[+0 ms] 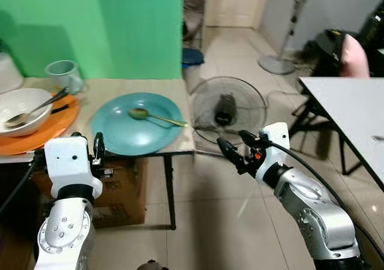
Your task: Setting the table
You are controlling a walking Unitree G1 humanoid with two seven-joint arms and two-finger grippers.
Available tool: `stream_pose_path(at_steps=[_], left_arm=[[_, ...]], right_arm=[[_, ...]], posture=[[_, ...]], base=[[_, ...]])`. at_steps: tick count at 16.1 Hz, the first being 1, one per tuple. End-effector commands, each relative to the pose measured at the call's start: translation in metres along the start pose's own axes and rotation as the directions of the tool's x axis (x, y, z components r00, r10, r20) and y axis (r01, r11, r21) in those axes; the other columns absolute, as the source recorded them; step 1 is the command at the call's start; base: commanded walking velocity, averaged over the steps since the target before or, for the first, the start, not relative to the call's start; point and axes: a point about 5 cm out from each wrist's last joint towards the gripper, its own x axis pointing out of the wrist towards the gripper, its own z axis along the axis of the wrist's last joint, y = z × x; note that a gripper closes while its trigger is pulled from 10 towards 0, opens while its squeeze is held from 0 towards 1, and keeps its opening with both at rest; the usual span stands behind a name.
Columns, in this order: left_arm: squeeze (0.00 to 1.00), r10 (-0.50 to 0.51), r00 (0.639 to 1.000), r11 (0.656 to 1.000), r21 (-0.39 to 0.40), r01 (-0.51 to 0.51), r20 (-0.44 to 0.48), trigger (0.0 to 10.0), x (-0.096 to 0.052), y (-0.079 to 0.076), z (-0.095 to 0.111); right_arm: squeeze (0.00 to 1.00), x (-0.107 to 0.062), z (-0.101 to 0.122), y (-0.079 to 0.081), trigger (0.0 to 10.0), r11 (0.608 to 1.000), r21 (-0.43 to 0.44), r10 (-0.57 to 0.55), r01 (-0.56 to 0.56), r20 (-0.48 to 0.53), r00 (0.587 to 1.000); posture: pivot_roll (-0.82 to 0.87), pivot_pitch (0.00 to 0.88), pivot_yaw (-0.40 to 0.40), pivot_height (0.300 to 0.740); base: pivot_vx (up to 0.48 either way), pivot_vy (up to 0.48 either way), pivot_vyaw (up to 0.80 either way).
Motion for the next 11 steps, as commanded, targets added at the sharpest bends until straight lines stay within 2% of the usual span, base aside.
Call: stream_pose_path(at_steps=[1,5,10,11], left_arm=[[0.0,-0.002,1.0,1.0,0.0,0.002,0.015,10.0,0.0,0.002,0.005],[0.0,-0.028,0.999,1.0,0.003,0.028,0.022,10.0,-0.001,-0.002,0.007],[0.0,-0.047,0.998,0.999,0.02,0.046,0.033,10.0,-0.002,-0.003,0.01],[0.0,-0.046,0.998,0.999,0.022,0.046,0.033,10.0,-0.002,-0.003,0.01]], right_arm=[[0.0,0.002,0.009,-0.008,10.0,0.999,0.033,-0.044,0.043,0.029,0.999],[0.0,0.004,0.01,-0.002,10.0,1.0,-0.002,0.015,-0.015,0.024,1.0],[0.0,0.008,0.014,0.004,10.0,0.998,-0.003,0.062,-0.062,0.041,0.997],[0.0,0.008,0.014,0.004,10.0,0.998,0.016,0.06,-0.061,0.044,0.997]], posture=[[-0.01,0.0,-0.019,0.74],[-0.01,0.0,-0.019,0.74],[0.0,0.0,-0.031,0.74],[0.0,0.0,-0.031,0.74]], base=[[0.296,0.0,0.0],[0.389,0.0,0.0],[0.429,0.0,0.8],[0.431,0.0,0.0]])
